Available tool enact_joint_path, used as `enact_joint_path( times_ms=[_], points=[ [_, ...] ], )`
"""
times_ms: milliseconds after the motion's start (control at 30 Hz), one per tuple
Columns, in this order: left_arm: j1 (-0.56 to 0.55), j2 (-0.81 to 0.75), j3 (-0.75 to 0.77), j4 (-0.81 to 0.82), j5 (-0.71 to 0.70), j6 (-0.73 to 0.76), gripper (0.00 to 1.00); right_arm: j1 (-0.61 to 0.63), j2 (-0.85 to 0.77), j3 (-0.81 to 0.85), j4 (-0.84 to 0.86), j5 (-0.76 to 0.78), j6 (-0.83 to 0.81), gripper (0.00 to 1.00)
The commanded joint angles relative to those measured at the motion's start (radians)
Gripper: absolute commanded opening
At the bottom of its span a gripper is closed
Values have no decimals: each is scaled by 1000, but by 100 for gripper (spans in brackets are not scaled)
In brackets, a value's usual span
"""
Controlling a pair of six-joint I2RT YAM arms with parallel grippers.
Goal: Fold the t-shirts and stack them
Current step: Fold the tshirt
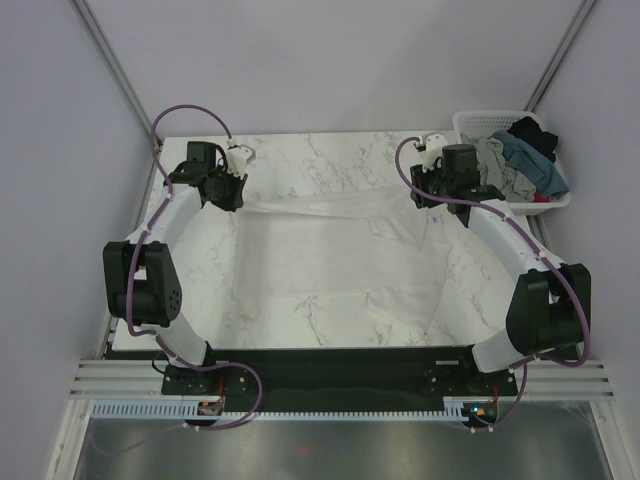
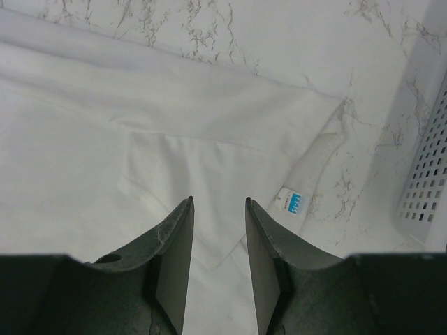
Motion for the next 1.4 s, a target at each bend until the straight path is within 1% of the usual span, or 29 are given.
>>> enact_joint_path(
  times_ms=[0,900,1367],
  points=[
    [6,-26,36,16,14,-23,2,4,-34,11,20,18,-5,43],
    [6,-21,37,16,14,-23,2,4,-34,5,25,15,-4,43],
    [6,-7,65,16,14,-23,2,4,-34,8,25,19,-7,43]
  ],
)
